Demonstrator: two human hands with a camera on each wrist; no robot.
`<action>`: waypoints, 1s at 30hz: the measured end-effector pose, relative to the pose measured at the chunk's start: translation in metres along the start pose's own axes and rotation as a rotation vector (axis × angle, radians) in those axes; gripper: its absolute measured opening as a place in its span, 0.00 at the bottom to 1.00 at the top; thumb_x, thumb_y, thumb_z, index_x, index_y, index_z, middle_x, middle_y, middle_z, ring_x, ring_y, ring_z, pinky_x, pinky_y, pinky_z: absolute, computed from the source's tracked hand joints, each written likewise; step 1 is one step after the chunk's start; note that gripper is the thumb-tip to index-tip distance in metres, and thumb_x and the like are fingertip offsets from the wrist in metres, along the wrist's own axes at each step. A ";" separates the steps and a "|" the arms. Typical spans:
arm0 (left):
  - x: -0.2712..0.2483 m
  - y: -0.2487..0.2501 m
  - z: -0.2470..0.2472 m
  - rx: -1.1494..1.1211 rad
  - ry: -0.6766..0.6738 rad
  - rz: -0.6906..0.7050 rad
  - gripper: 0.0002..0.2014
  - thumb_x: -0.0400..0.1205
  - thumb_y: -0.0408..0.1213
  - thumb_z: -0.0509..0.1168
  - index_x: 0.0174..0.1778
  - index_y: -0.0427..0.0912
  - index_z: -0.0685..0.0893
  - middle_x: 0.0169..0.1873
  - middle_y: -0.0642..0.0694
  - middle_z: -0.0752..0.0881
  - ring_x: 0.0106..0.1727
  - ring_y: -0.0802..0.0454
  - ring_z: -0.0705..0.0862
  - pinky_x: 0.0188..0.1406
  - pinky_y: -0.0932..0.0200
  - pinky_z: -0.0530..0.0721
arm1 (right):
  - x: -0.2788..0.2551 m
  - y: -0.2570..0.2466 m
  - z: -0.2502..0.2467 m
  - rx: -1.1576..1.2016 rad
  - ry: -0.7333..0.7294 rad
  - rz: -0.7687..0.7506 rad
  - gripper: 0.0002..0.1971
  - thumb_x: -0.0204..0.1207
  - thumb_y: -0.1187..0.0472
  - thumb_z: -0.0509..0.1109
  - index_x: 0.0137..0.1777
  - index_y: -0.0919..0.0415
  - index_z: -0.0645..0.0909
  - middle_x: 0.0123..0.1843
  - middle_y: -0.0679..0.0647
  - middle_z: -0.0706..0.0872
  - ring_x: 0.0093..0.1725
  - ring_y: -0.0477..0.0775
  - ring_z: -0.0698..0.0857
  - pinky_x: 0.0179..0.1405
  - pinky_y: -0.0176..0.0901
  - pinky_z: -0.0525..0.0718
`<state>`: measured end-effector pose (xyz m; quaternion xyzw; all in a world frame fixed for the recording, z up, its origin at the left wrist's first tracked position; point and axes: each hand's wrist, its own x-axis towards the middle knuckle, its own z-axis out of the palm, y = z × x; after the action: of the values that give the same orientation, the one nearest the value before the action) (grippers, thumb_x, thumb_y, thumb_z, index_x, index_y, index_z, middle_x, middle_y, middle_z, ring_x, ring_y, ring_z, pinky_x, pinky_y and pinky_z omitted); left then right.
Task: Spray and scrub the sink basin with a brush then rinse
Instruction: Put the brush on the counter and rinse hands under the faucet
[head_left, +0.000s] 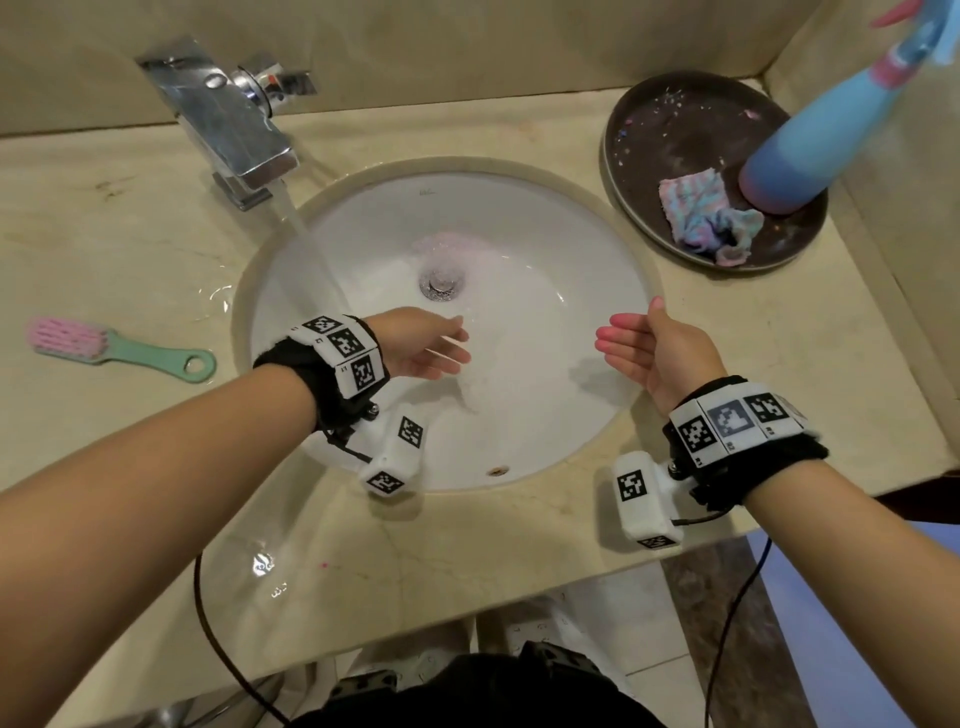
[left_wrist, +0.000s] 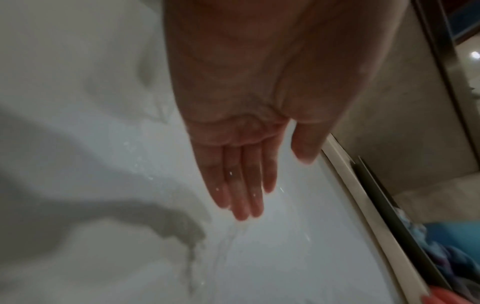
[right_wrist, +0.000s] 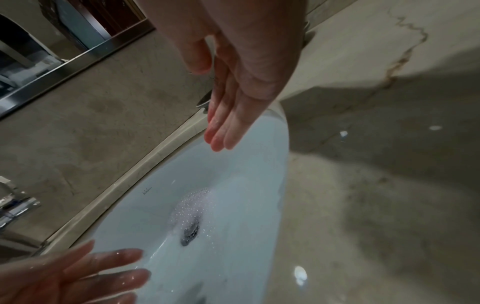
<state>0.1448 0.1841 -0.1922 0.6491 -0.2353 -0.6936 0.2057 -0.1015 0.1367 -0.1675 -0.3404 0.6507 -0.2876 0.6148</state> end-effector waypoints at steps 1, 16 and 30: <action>0.001 0.001 -0.007 -0.025 0.057 0.020 0.11 0.88 0.43 0.54 0.48 0.42 0.78 0.43 0.45 0.85 0.38 0.53 0.83 0.40 0.63 0.79 | 0.000 -0.001 0.001 0.001 0.000 0.000 0.23 0.87 0.49 0.49 0.45 0.63 0.80 0.45 0.59 0.87 0.45 0.53 0.88 0.50 0.42 0.86; -0.022 0.002 -0.104 -1.253 0.339 0.386 0.14 0.87 0.34 0.54 0.40 0.34 0.80 0.25 0.42 0.87 0.26 0.50 0.86 0.39 0.62 0.86 | 0.004 -0.014 0.037 -0.046 -0.095 0.017 0.23 0.87 0.49 0.49 0.46 0.64 0.80 0.46 0.60 0.87 0.46 0.55 0.87 0.53 0.43 0.84; -0.025 0.037 -0.099 -1.187 0.187 0.328 0.26 0.87 0.47 0.49 0.67 0.26 0.73 0.63 0.29 0.77 0.68 0.36 0.75 0.67 0.45 0.71 | 0.029 -0.025 0.047 -0.086 -0.150 0.021 0.23 0.86 0.49 0.51 0.45 0.64 0.81 0.46 0.61 0.88 0.47 0.56 0.88 0.50 0.43 0.85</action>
<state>0.2448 0.1631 -0.1543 0.4375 0.1124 -0.6057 0.6550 -0.0530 0.1007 -0.1682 -0.3800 0.6182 -0.2265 0.6497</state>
